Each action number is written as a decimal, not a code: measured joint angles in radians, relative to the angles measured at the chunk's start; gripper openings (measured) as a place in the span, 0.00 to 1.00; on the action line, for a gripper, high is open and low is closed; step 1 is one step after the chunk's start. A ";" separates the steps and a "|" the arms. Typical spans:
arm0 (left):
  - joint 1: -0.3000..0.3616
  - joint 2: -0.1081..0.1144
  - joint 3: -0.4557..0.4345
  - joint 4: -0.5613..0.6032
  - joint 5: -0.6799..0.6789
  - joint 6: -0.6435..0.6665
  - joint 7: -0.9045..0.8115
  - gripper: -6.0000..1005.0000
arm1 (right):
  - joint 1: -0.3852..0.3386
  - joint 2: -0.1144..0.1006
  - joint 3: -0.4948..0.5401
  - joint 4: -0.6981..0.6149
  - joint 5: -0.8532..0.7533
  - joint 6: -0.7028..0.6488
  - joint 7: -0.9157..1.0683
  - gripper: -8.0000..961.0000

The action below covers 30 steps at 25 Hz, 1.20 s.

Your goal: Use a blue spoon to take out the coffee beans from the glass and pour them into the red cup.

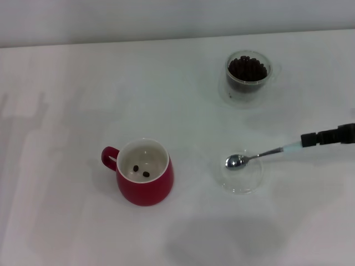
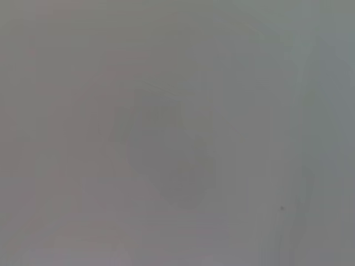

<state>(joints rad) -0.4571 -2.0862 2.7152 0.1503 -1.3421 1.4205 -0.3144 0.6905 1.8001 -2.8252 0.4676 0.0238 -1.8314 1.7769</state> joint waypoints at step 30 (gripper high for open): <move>0.034 0.000 -0.002 0.015 0.005 0.009 0.000 0.89 | 0.064 0.058 0.002 -0.002 -0.084 0.138 -0.002 0.28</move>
<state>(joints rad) -0.4231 -2.0863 2.7136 0.1656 -1.3370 1.4298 -0.3144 0.7542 1.8577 -2.8233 0.4654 -0.0604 -1.6937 1.7753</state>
